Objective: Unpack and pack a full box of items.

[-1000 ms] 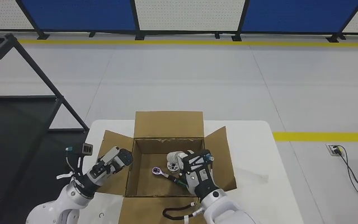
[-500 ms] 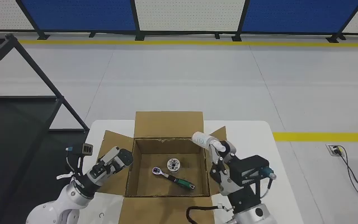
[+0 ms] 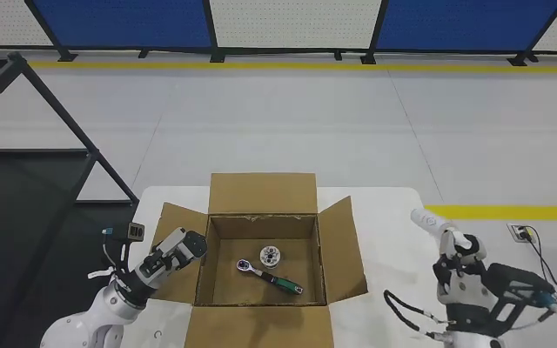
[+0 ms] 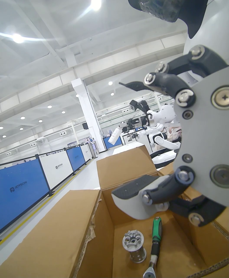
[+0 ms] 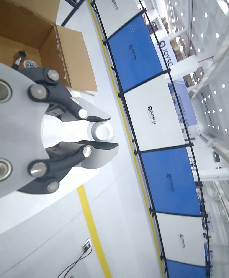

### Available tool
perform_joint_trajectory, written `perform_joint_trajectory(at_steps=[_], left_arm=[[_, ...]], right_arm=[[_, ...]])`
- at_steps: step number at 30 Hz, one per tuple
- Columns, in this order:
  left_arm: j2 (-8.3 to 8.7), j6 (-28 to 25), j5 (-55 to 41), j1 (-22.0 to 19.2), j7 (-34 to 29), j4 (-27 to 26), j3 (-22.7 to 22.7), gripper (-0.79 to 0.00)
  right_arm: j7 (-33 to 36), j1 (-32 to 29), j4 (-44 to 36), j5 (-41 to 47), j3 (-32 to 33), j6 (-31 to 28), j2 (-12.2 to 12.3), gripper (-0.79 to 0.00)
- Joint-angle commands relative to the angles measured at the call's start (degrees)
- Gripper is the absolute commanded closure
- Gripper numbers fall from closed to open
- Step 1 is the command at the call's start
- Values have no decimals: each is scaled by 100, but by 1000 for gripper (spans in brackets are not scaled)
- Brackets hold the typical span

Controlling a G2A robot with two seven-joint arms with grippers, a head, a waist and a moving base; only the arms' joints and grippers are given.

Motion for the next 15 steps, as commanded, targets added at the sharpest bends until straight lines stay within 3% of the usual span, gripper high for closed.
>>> perform_joint_trajectory(at_steps=[1, 5, 15], left_arm=[[0, 0, 0, 0, 0, 0, 0, -785], [0, 0, 0, 0, 0, 0, 0, -785], [0, 0, 0, 0, 0, 0, 0, -785]], right_arm=[[190, -101, 0, 43, 202, 22, 7, 0], [946, -171, 0, 155, 472, 19, 26, 0], [940, -162, 48, 154, 466, 3, 26, 0]])
